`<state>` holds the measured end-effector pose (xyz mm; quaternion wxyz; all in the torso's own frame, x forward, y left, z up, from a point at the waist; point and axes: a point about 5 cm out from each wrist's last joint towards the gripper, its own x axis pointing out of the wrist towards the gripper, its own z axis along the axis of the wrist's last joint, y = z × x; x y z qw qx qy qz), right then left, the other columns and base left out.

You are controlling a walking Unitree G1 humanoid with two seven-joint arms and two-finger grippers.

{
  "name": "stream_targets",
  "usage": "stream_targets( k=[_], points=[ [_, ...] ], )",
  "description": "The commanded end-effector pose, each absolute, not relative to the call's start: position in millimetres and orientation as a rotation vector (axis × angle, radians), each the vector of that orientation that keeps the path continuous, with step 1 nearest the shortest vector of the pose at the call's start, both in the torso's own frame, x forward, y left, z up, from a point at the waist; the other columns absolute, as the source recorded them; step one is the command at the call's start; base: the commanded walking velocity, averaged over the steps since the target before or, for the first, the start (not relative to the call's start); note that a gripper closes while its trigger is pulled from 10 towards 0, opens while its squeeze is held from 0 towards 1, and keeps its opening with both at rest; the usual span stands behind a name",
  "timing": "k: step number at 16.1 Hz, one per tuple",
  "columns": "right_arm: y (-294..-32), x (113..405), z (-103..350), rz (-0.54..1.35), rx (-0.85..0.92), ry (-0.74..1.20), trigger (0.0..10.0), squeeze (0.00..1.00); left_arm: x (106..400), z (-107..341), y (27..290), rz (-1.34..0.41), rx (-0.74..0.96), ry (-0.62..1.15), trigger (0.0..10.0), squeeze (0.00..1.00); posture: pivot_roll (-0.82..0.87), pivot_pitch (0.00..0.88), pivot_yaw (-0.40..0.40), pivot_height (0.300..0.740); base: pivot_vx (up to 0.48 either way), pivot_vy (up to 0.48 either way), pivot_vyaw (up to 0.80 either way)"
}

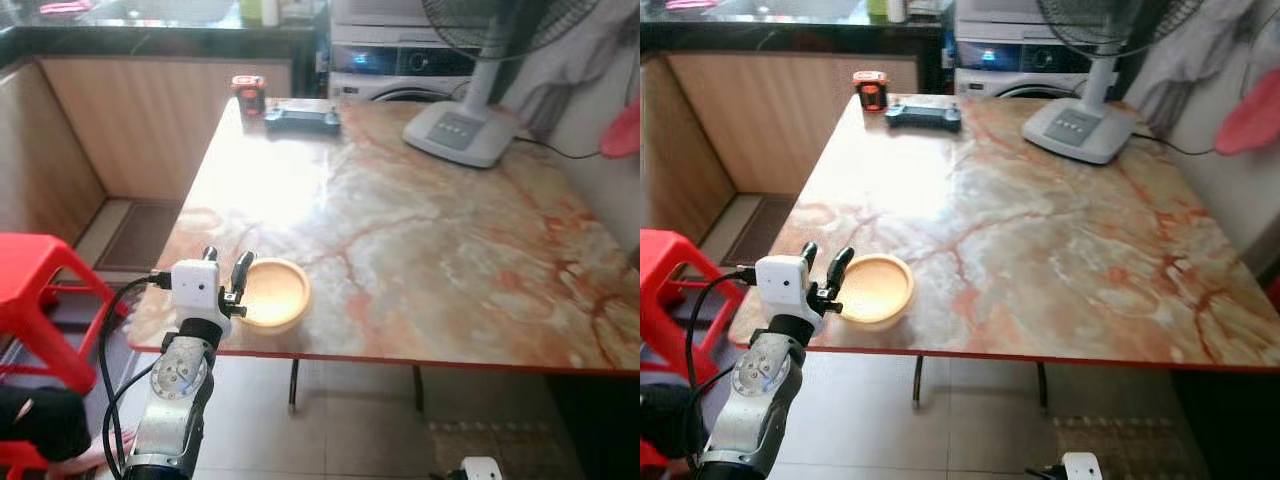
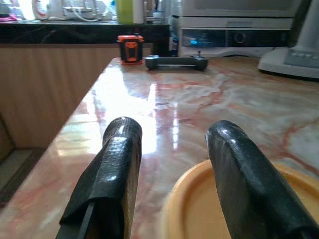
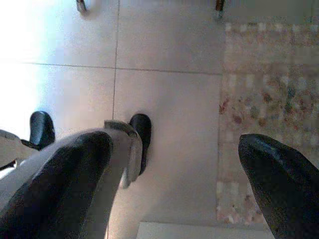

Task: Restocking fridge

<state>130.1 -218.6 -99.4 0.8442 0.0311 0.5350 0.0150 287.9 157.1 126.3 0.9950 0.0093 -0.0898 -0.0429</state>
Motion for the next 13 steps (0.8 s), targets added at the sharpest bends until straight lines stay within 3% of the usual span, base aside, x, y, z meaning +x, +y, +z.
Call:
stream_targets(
  k=[1, 4, 7, 8, 13],
  points=[
    [-220, 132, -98, 0.021, 0.077, 1.111, 10.0, 0.0, 288, 127, 159, -0.076, 0.024, -0.179, 10.0, 0.0, 0.02, 0.0, -0.028, 0.74, 0.266, 0.0, 0.0],
    [-220, 132, -98, 0.026, 0.073, 1.113, 10.0, 0.0, 287, 126, 159, -0.082, 0.024, -0.175, 10.0, 0.0, 0.03, 0.0, -0.031, 0.74, 0.175, 0.0, 0.0],
    [-220, 132, -98, 0.031, 0.068, 1.116, 10.0, 0.0, 288, 120, 164, -0.031, -0.253, -0.12, 10.0, 0.0, 0.03, 0.0, -0.031, 0.74, 0.0, 0.0, 0.0],
    [-220, 132, -98, 0.03, 0.07, 1.115, 10.0, 0.0, 289, 121, 168, -0.031, -0.309, -0.124, 10.0, 1.0, 0.02, 0.0, -0.03, 0.74, 0.0, 0.0, 0.0],
    [-220, 132, -98, 0.027, 0.071, 1.112, 10.0, 0.0, 296, 127, 169, -0.115, -0.319, -0.113, 10.0, 1.0, 0.02, 0.0, -0.029, 0.74, 0.0, 0.0, 0.0]
  ],
)
